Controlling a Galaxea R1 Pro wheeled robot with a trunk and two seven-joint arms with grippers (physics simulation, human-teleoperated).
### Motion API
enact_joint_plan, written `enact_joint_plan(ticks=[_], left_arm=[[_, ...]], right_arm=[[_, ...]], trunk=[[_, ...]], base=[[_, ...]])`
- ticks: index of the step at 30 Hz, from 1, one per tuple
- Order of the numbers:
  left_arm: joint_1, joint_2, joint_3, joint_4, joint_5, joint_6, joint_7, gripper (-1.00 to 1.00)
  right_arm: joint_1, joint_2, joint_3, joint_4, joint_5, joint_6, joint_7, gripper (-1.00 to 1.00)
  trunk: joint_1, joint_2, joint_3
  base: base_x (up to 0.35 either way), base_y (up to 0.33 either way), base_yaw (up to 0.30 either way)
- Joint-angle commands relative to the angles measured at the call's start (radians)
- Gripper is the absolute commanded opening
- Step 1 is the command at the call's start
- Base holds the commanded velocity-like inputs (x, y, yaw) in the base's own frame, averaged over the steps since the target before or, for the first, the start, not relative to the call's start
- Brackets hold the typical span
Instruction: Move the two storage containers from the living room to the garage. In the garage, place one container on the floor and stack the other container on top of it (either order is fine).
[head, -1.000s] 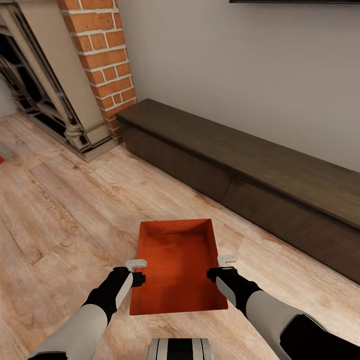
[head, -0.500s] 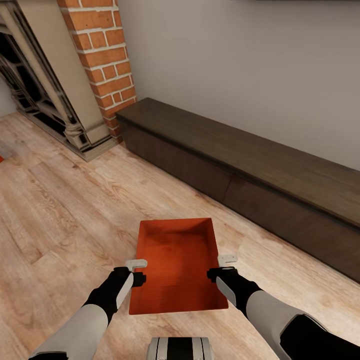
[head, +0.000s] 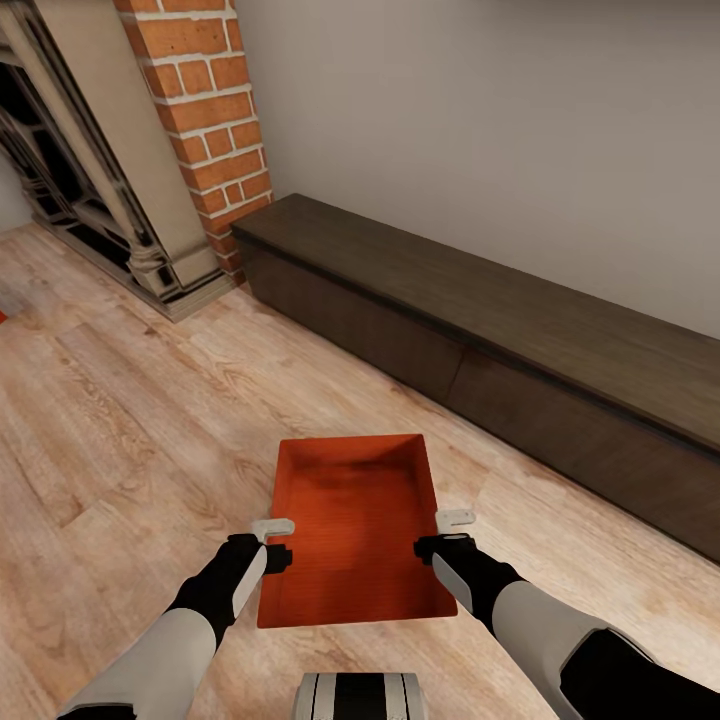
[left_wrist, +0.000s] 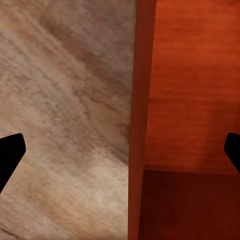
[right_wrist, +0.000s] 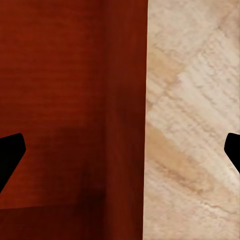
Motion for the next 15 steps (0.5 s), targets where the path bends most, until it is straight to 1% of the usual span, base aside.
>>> enact_joint_plan(ticks=[1, 15], left_arm=[[0.0, -0.001, 0.004, -0.002, 0.005, 0.004, 0.004, 1.0], [0.0, -0.006, 0.002, -0.002, 0.005, 0.011, 0.001, 1.0]], right_arm=[[0.0, -0.001, 0.008, -0.002, -0.007, 0.006, -0.007, 1.0], [-0.001, -0.001, 0.008, -0.002, -0.007, 0.006, -0.007, 1.0]], trunk=[[0.0, 0.0, -0.001], [0.0, 0.0, -0.001]], base=[[0.0, 0.0, 0.0], [0.0, 0.0, 0.0]])
